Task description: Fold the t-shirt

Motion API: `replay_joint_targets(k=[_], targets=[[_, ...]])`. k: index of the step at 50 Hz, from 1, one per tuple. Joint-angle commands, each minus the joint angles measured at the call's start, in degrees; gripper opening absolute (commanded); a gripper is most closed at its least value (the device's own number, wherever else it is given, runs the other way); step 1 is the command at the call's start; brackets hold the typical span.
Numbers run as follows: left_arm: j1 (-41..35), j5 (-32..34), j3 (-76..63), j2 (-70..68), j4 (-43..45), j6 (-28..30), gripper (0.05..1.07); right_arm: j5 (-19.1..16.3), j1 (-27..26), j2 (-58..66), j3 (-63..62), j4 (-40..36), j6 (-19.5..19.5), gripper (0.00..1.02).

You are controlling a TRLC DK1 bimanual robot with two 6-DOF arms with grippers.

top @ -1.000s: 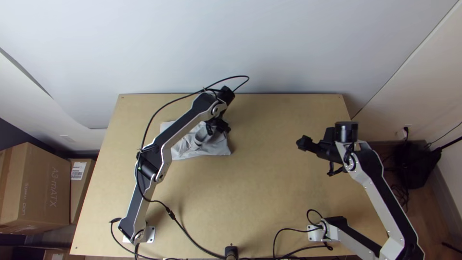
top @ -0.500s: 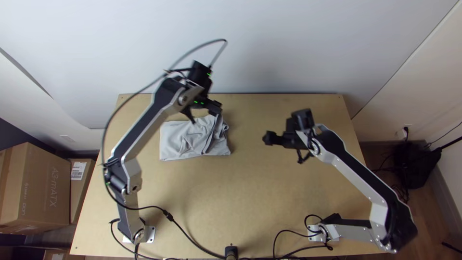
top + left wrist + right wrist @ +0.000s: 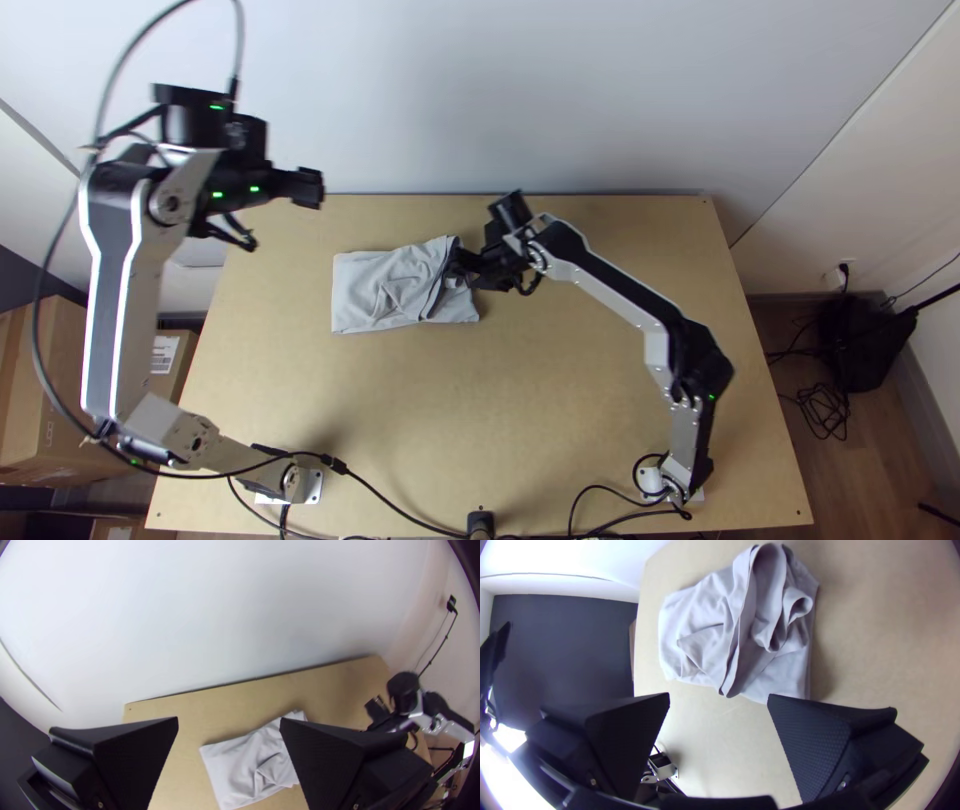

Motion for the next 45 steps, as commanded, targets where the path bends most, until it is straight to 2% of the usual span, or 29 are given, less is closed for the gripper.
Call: replay_joint_targets(k=[1, 12, 24, 40, 42, 45], targets=[[6.2, 3.7, -1.4, -3.6, -2.0, 1.6, 1.03, -0.4, 2.3, 5.1, 5.1, -1.5, 1.7, 0.90], [18.7, 13.0, -8.0, -10.4, -2.5, 3.1, 1.03, -0.3, 4.1, 12.4, 13.1, -5.3, 1.1, 0.90], [27.2, 17.8, -13.8, -14.1, -1.8, 6.7, 1.03, -0.3, 4.6, 19.9, 22.1, -9.5, 0.7, 0.89], [31.7, 19.3, -13.6, -14.1, -1.0, 9.4, 1.03, 0.4, 6.7, 26.9, 29.7, -11.7, 0.3, 0.89], [32.1, 19.4, -13.6, -14.1, -1.0, 9.6, 1.03, 0.3, 7.1, 27.1, 29.7, -11.8, -0.1, 0.77], [32.2, 19.4, -13.7, -14.1, -1.0, 9.7, 1.03, 0.3, 7.4, 27.2, 29.6, -11.8, -0.6, 0.44]])
